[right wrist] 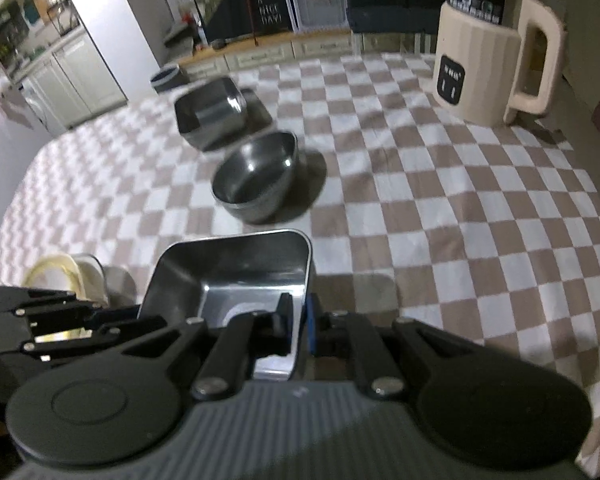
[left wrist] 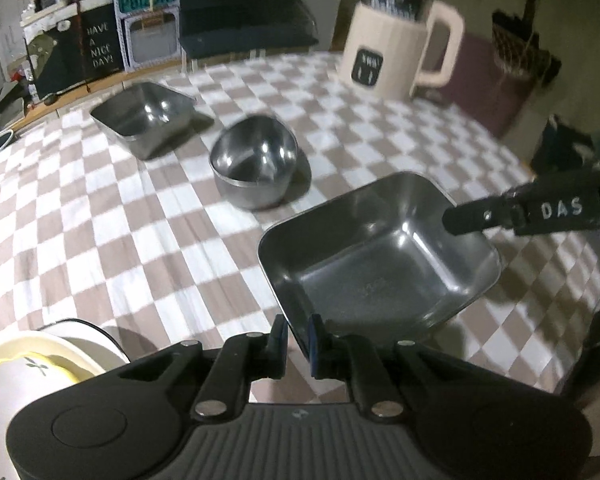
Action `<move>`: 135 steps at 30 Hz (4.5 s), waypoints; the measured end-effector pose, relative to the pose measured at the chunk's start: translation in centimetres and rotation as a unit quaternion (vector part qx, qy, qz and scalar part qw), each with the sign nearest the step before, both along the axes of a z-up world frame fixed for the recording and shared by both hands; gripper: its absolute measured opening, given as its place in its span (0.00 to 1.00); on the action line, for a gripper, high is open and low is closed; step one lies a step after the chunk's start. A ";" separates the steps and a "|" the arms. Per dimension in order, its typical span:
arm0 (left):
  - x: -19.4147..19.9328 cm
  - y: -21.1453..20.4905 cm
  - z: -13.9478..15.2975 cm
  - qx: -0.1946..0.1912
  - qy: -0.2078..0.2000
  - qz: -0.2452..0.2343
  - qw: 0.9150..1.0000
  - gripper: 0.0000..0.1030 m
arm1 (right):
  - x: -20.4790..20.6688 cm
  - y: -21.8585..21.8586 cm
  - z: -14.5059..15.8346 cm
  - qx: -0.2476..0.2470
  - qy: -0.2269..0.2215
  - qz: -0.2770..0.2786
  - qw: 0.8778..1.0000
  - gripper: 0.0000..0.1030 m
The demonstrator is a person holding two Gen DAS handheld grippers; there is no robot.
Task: Organize plates and bowls
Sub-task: 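Lower the steel tray onto the table beside the oval steel bowl, then open both tools and release the steel tray, then move both tools to the rim of the second square steel tray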
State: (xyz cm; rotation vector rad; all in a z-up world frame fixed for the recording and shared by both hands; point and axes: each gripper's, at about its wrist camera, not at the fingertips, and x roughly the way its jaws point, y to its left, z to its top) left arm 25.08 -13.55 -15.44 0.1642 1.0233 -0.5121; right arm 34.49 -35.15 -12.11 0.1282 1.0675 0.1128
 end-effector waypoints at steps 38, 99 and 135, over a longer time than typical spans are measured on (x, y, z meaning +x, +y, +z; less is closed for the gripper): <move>1.0 -3.0 -2.1 0.016 0.021 -0.053 0.998 0.14 | 1.2 -0.5 -3.8 -0.071 0.072 -0.005 0.995 0.15; 11.4 13.3 6.6 -0.036 -0.165 0.190 0.967 1.00 | 7.4 3.9 0.7 0.132 -0.148 -0.201 0.959 1.00; 27.1 11.3 1.7 -0.026 -0.133 0.174 0.975 0.57 | 20.9 8.9 -5.5 0.123 -0.116 -0.159 0.973 0.00</move>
